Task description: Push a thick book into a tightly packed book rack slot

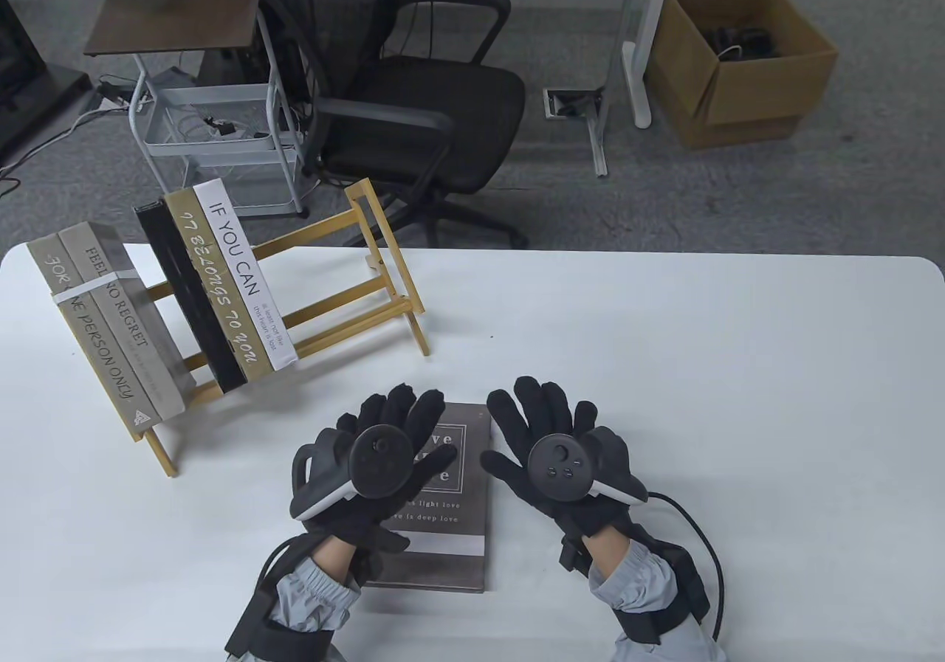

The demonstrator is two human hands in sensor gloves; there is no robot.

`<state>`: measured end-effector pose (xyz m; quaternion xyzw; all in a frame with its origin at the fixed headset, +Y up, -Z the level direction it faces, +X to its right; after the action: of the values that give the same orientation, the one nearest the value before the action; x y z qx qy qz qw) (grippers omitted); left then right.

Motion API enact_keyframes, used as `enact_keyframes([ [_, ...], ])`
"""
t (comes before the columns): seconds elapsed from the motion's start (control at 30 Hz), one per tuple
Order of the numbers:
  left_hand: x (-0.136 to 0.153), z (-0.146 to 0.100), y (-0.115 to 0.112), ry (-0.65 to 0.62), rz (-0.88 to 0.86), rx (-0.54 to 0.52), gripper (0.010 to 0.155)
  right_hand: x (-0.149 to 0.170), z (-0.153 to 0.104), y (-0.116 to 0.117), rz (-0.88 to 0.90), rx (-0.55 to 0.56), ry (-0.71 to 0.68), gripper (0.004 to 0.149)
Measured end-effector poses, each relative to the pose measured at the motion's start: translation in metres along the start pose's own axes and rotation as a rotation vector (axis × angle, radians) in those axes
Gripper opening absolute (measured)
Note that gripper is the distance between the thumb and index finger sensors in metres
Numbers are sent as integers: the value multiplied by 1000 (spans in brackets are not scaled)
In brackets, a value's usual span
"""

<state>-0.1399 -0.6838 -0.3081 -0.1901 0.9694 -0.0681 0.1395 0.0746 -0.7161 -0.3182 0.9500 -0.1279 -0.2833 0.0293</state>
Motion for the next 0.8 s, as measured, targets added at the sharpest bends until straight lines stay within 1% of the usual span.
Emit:
enact_keyframes([
  [0.07,11,7,-1,67,29,-34,67,1,-1,-1,5,5,2,77],
  [0.17,30,21,-6,141,19,-11,62,1,-2,-3,7,10,3,77],
  [0.3,53,46,-17,202,-39,81,57,1,-2,-4,16,14,-1,76],
  [0.43,64,70,-26,253,-10,133,55,2,-3,-6,21,18,0,76],
  [0.53,75,89,-35,312,-8,214,54,5,-5,-10,33,34,4,76],
  [0.67,88,104,-43,372,-25,286,53,9,-6,-11,44,39,12,76],
  [0.73,95,110,-48,400,-71,331,53,11,-6,-11,54,36,14,77],
  [0.8,101,113,-51,418,-90,354,52,11,-6,-11,56,36,16,77],
])
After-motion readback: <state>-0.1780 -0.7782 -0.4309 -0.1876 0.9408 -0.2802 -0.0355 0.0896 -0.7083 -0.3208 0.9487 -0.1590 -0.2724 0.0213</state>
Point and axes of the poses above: the tracker on the back of each hand, its own x axis roughly to the little-finger side, its own z axis roughly from the wrist to the fingertips, y = z × x, the point moved 3 cm from there along z, roughly from the wrist to the fingertips, and after that the axes turned 7 degrees about -z, right-handed, at the moved point
